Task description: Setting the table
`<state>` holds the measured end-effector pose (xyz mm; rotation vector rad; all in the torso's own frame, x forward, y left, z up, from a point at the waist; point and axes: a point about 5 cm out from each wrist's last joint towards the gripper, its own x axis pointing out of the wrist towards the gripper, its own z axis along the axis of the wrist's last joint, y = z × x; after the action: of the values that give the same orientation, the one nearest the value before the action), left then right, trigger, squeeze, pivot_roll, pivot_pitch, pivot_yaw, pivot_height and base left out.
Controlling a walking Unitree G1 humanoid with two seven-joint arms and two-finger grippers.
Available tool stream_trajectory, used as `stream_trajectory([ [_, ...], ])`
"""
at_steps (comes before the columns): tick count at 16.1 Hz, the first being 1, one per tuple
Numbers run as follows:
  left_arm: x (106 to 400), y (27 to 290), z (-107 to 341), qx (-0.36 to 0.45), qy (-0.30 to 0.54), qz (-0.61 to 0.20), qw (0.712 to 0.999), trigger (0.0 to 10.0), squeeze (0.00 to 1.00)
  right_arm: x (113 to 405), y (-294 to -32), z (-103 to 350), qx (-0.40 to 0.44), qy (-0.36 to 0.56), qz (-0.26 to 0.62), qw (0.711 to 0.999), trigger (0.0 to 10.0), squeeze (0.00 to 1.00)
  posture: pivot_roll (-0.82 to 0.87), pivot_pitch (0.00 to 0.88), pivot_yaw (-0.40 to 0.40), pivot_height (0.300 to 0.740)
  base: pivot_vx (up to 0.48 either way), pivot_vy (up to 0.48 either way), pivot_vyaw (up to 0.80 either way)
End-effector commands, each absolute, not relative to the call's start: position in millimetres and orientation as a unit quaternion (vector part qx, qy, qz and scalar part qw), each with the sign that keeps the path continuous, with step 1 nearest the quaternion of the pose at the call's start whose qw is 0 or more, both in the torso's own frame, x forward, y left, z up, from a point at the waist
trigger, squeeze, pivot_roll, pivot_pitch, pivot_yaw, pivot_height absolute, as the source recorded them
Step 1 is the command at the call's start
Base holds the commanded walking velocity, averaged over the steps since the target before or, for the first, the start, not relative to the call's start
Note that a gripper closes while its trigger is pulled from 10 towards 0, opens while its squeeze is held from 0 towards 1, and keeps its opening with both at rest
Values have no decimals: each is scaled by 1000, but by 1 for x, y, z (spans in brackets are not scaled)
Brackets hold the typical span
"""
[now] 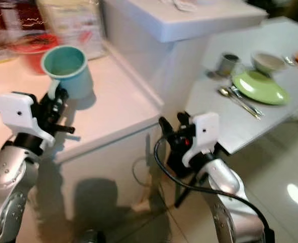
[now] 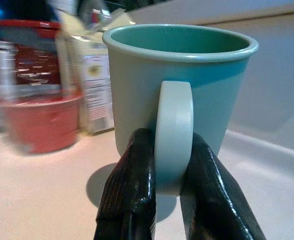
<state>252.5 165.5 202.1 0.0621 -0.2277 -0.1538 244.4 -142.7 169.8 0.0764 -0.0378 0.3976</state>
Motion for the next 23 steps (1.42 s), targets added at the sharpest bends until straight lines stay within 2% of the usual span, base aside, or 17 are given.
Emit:
stream_trajectory([
  [1,252,160,206,34,-117,-88,989,10000,0,245,-146,170,36,-21,188,981,10000,0,47,30,-23,740,0,0,0],
  [5,261,168,204,23,-111,-75,991,10000,0,243,-144,172,41,-26,176,983,10000,0,19,27,-6,740,0,0,0],
  [8,267,160,204,16,-113,-66,991,10000,0,244,-149,171,21,-26,165,986,10000,0,23,39,-25,740,0,-101,0],
  [10,265,153,199,26,-104,-71,992,10000,0,251,-153,171,23,-30,142,989,10000,0,43,32,-32,740,0,-442,0],
  [15,268,160,184,33,-72,-52,995,10000,0,254,-160,170,-3,-30,117,993,10000,0,31,42,-22,740,0,-461,0],
  [20,274,160,186,45,-76,-51,995,10000,0,259,-164,171,-8,-32,98,995,10000,0,21,42,-9,740,0,-462,478],
  [23,272,152,184,45,-75,-61,994,10000,0,260,-177,172,-15,-34,79,996,10000,0,29,46,-9,740,0,-461,621],
])
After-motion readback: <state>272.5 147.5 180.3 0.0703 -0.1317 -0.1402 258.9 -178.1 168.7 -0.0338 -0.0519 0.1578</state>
